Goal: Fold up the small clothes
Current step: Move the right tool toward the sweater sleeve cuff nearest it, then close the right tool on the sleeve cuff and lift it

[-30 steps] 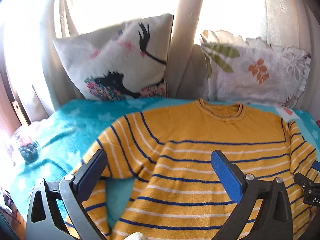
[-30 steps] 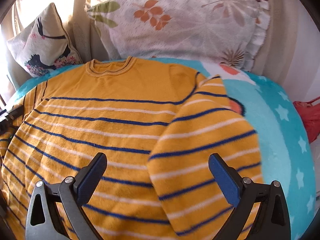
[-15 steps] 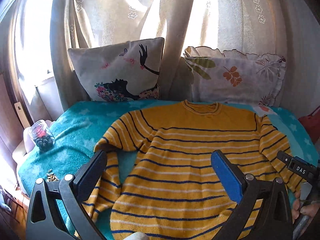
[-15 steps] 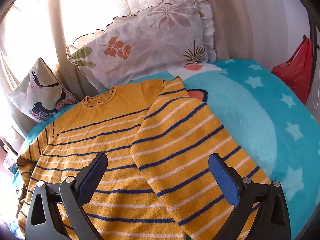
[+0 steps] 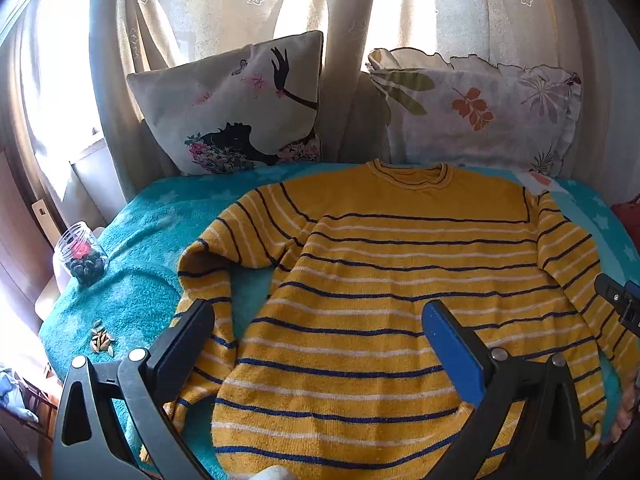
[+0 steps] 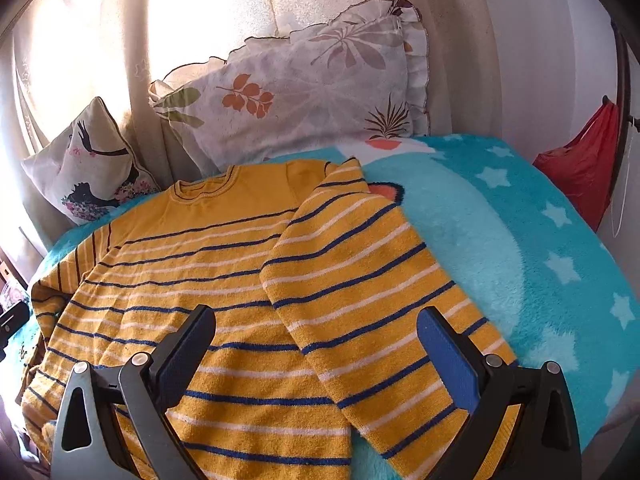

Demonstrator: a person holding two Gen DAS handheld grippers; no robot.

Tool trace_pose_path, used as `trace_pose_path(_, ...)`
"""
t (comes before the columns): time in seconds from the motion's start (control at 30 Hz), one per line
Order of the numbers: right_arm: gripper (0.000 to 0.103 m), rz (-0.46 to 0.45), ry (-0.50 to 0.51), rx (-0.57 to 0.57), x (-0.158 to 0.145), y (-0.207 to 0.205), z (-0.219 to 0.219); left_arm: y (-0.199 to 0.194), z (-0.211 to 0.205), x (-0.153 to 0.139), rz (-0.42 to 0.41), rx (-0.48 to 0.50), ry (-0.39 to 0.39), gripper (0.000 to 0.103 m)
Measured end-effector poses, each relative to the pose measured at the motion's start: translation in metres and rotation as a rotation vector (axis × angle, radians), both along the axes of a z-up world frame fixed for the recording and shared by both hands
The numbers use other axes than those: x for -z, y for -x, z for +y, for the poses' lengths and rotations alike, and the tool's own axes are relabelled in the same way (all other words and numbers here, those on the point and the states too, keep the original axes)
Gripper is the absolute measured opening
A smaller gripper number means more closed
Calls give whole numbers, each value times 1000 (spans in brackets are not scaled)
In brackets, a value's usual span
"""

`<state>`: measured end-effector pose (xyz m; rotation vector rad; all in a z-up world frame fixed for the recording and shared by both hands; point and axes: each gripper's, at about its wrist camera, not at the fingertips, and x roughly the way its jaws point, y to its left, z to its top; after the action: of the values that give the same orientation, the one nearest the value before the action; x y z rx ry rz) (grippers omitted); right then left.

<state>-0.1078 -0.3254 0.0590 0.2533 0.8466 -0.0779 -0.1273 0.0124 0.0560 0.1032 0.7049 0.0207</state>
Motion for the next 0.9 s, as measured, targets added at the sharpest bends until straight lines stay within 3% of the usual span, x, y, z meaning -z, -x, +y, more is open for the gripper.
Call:
trace_pose_path(0.23,102,5,5,52,-1,-1,-40,-14,-5,14,57,-1,-16,103)
trace_pose_path(0.5,98,84,12,105,6,30,-93,-18,-2,13,61,12,52,103)
trace_pose_path(0.63,98,127,-3,80,14,38,-93,-19,-5,16,80,34,70,103)
trace_pose_path(0.77,98,216,81,111,35,36,-90,-15,-2,17,81,42,75,103)
trace_pose_path(0.87,87,238,83,84,43,39,-83,-13,4,15,74,25,85,103)
trace_pose_path(0.9,63,239,96,57,41,40,-78,-13,7,14,72,18,91,103)
